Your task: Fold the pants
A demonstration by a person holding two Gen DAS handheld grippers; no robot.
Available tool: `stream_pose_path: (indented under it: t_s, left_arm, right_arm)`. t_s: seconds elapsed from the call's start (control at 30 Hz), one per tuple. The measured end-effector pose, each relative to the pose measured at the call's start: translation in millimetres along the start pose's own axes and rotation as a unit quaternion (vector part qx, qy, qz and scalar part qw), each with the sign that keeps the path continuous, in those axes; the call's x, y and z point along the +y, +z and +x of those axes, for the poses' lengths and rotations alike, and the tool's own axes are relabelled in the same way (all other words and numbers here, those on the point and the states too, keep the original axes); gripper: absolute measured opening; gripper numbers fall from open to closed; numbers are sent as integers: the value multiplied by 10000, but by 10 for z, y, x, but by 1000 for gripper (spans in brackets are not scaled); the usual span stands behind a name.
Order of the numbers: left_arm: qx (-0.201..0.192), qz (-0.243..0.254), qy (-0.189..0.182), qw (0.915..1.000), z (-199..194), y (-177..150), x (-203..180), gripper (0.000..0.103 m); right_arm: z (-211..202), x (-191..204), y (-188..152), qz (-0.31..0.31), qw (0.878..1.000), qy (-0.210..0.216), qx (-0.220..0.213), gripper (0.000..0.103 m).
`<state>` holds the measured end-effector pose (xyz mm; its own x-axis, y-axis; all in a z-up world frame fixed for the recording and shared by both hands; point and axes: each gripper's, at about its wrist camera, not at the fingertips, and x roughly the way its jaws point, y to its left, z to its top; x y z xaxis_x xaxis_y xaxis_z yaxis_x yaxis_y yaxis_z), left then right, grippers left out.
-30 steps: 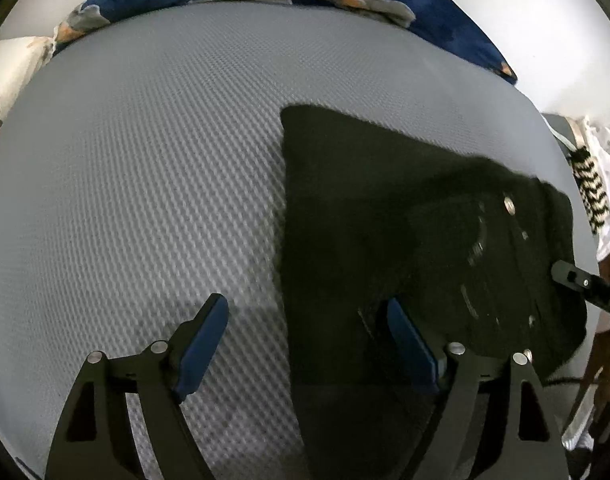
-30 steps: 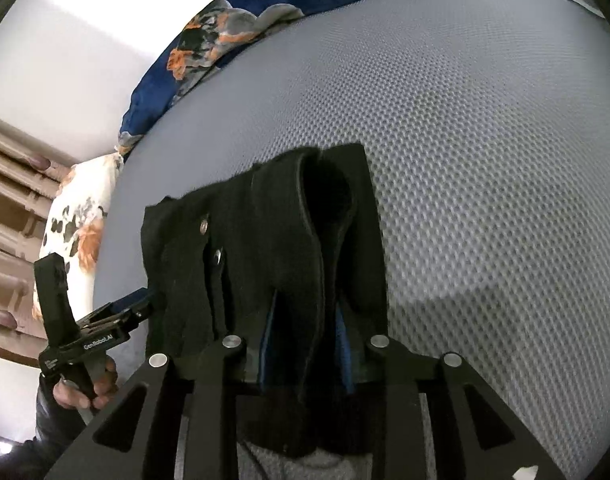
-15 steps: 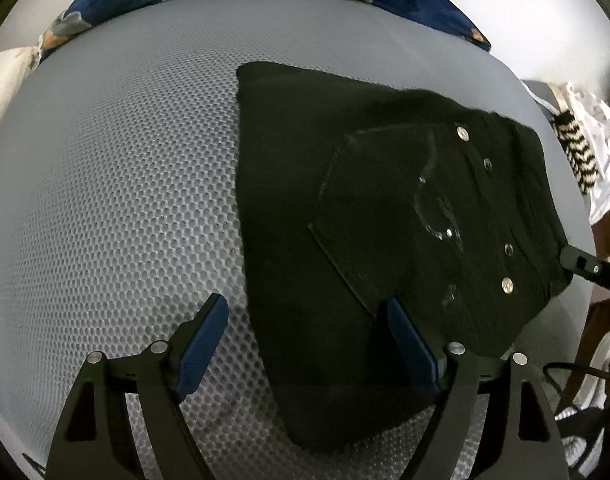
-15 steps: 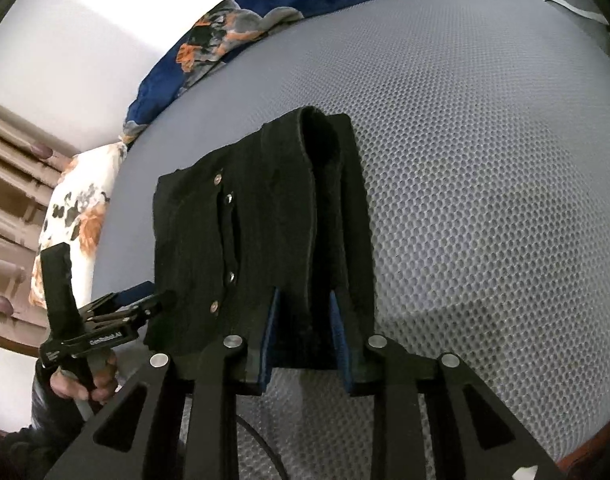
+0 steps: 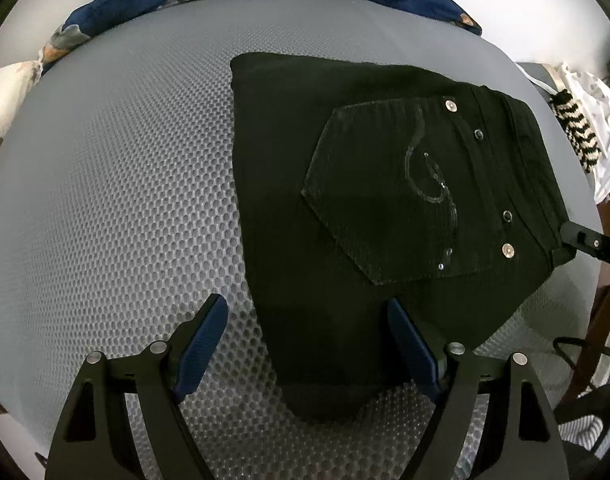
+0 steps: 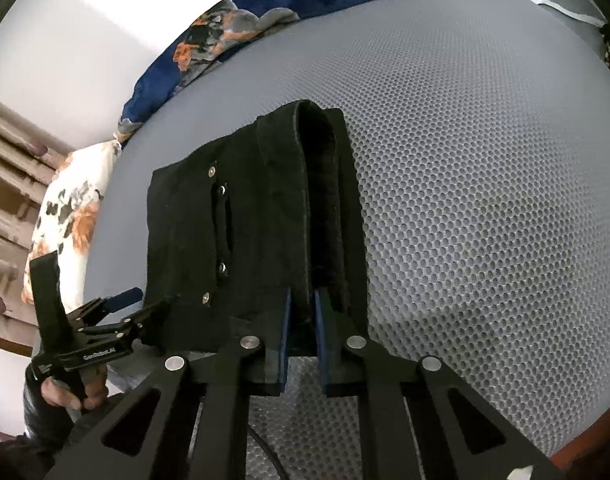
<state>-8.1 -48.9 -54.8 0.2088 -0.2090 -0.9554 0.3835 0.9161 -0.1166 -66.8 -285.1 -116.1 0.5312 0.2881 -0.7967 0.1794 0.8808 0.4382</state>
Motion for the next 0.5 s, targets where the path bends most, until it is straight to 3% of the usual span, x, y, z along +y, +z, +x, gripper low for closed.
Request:
stream_pose_path:
  t_s: [0.17,0.4,0.5]
  left_arm:
    - [46,-3,2,10000,48,14,-12,83]
    - [102,-81,-41,9999,89,64,-21,86]
    - [100,-94,-69,9999,78,78,-6,86]
  right_arm:
    - [76,24,-14,-168,9995,-245,72,9]
    - [131,-9,49,-45,9997,-190,177,10]
    - [124,-7,75,-74,9995,-230,195,17]
